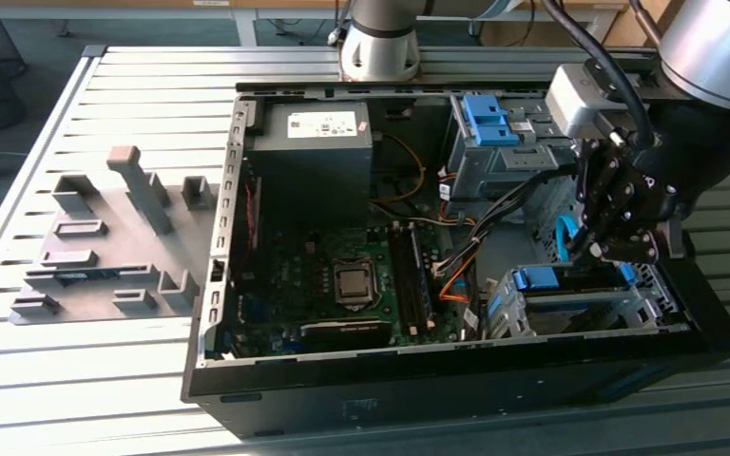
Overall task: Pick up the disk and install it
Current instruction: 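Insert the second disk wire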
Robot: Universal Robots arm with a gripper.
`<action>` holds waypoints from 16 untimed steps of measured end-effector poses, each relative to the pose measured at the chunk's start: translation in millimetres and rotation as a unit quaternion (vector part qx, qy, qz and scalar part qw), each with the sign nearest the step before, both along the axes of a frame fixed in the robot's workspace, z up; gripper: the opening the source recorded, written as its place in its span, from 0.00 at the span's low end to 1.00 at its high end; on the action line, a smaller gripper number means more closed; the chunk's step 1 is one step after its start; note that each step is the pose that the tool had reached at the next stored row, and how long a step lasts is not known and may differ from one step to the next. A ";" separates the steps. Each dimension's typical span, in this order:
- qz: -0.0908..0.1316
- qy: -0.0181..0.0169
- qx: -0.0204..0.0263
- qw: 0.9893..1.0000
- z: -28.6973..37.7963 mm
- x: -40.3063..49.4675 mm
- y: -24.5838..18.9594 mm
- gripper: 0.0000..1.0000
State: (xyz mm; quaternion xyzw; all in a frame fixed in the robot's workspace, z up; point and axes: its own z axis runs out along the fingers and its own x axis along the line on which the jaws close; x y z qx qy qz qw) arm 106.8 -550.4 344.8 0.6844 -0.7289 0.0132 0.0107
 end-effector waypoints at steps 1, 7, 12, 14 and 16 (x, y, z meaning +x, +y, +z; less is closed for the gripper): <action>0.000 0.000 0.002 1.000 -0.3 0.2 -0.4 0.16; -0.001 0.002 0.006 1.000 -1.8 2.2 -3.1 0.16; -0.001 0.005 0.006 1.000 -2.7 2.6 -3.9 0.16; -0.001 0.005 0.006 1.000 -3.1 2.7 -4.3 0.16; -0.001 0.005 0.006 1.000 -3.5 3.0 -5.0 0.16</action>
